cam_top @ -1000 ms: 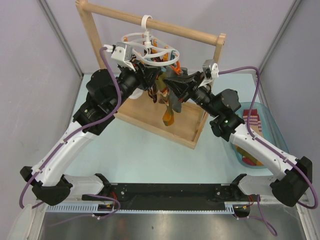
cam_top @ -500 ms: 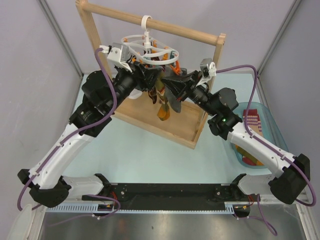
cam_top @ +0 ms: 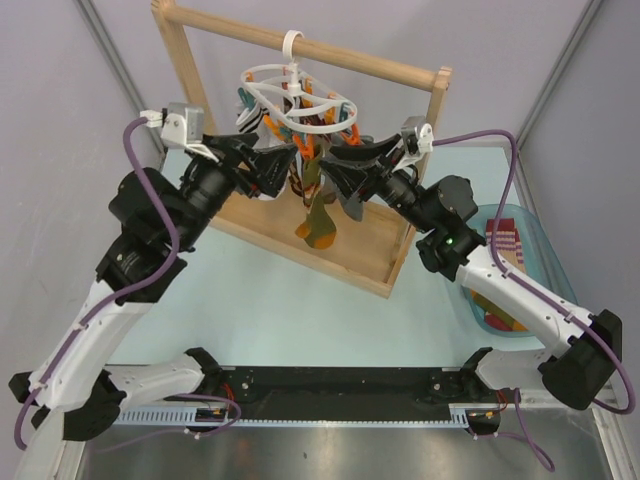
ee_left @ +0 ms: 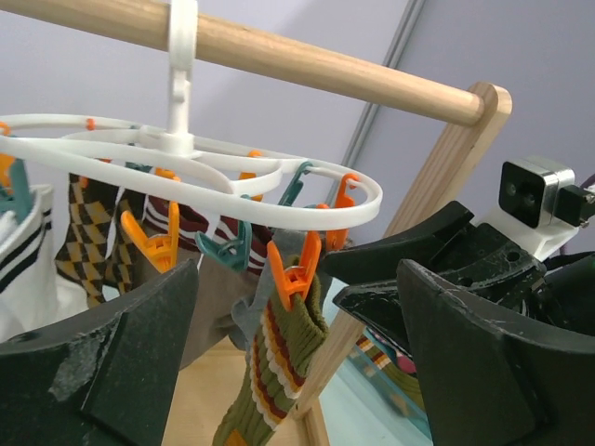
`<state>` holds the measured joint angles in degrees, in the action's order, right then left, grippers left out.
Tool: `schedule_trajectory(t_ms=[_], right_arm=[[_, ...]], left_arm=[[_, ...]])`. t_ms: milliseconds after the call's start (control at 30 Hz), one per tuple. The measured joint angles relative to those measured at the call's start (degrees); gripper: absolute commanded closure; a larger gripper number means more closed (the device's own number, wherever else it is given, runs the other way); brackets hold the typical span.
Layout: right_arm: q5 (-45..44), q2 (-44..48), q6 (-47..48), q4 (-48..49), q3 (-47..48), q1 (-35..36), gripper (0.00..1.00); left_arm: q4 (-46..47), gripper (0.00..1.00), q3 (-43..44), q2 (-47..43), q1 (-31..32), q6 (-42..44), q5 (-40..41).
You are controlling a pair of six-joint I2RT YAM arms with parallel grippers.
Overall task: Clip the socks to the hanger
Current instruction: Clamp the sock onto the hanger, then open the clamp at the hanger.
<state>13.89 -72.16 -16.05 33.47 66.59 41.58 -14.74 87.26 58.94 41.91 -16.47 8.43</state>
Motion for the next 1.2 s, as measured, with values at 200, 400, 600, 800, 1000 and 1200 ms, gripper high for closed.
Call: schedule_trajectory(t_ms=[200, 400, 600, 800, 1000, 1200], right_arm=[[-2.29, 0.79, 1.84, -3.82, 0.0, 0.52, 0.38], [-4.92, 3.23, 4.7, -10.4, 0.02, 1.64, 0.31], [-7.34, 7.74, 7.93, -17.64, 0.09, 3.34, 0.28], [-9.01, 13.05, 9.88, -24.24, 0.09, 3.85, 0.28], [-10.23, 17.55, 10.73, -28.17, 0.04, 3.96, 0.27], [-11.58, 20.87, 11.65, -30.32, -0.07, 3.96, 0.27]], left_arm=[[-2.89, 0.18, -0.22, -1.31, -2.27, -0.61, 1.66], [-6.56, 0.22, -0.22, 0.48, -7.78, -3.74, 0.44], [-7.89, 0.22, -0.17, 2.89, -13.81, -6.86, -4.87], [-7.8, 0.25, -0.15, 3.74, -15.93, -7.69, -10.29], [-7.48, 0.25, 2.12, 5.49, -16.13, -7.65, -13.88], [-7.28, 0.29, 3.74, 7.19, -16.13, -7.52, -14.64]])
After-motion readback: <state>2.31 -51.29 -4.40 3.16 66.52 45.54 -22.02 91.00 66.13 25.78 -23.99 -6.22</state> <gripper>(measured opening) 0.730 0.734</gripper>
